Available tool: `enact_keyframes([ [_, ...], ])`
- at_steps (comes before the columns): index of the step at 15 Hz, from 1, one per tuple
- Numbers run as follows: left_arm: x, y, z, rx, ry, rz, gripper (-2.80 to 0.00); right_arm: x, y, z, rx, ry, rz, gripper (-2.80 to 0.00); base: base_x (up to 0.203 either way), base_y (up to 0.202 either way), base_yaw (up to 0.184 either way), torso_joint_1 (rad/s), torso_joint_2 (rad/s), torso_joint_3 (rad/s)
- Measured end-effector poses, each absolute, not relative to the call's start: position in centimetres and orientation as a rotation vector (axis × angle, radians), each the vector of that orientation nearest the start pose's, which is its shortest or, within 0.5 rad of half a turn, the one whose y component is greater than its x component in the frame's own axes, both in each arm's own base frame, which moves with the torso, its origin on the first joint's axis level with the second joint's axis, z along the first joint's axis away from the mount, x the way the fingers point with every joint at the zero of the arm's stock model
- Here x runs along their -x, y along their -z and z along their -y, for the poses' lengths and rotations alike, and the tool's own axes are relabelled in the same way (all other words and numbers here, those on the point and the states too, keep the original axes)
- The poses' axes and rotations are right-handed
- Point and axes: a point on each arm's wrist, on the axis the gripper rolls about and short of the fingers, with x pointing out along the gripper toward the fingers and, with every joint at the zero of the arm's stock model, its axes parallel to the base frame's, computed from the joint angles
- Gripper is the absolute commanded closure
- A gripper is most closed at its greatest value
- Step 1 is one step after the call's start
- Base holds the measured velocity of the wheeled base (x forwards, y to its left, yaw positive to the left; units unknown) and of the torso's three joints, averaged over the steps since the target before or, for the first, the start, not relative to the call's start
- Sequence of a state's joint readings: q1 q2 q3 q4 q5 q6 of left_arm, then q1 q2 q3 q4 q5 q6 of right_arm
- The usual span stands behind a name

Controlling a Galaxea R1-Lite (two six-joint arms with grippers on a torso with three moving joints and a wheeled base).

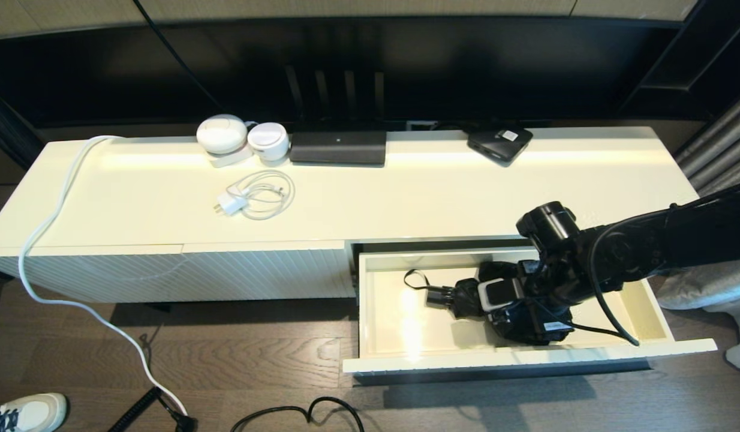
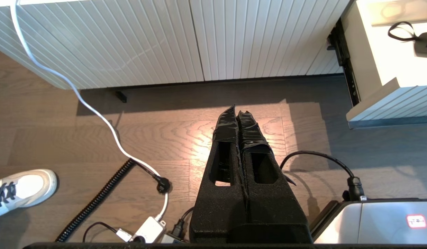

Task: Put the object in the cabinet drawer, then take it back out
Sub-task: Take the umbrella out of the drawer and put it on the table

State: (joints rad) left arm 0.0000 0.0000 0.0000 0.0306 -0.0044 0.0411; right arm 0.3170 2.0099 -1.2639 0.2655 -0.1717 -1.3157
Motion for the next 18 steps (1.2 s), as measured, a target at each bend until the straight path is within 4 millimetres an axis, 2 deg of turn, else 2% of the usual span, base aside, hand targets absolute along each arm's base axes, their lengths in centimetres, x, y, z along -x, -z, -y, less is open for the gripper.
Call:
enact_keyframes([
  [11,2.3,-7.2,0.0,-0.042,0.005,-0.031,0.0,-36.7,-11.3,-11.5,1.424,-0.773,-0.743,-2.8,0.0,0.0,0.0,0.0,0.0,0.0],
  [18,2.3,-7.2,0.0,-0.041,0.005,-0.031,0.0,-37.2,-10.6,-11.6,1.415,-0.767,-0.733,-2.8,0.0,0.0,0.0,0.0,0.0,0.0],
])
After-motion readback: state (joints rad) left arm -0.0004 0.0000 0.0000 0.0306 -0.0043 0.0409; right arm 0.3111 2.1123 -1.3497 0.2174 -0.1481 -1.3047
